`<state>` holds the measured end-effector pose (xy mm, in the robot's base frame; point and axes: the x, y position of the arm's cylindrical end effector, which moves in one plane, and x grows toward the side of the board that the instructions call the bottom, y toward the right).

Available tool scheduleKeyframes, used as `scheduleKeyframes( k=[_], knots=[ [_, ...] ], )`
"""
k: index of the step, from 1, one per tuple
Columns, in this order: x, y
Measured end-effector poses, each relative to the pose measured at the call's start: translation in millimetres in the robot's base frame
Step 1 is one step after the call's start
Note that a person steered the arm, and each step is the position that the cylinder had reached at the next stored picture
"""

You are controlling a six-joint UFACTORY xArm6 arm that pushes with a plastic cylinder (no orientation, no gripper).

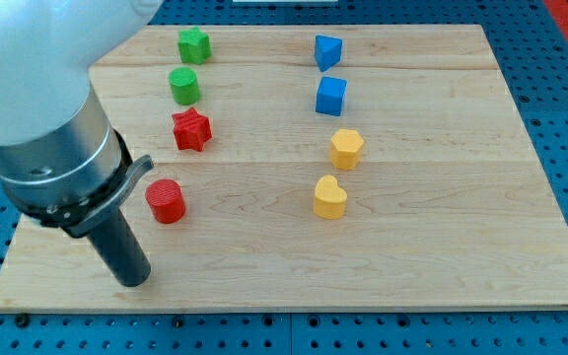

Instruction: Move the red circle below the red star

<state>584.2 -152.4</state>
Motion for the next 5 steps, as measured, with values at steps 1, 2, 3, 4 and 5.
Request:
scheduleKeyframes(
  k=[1,2,3,4,5],
  knots=[
    [-25,0],
    [-49,0],
    [-64,0],
    [-68,0],
    [-68,0]
  ],
)
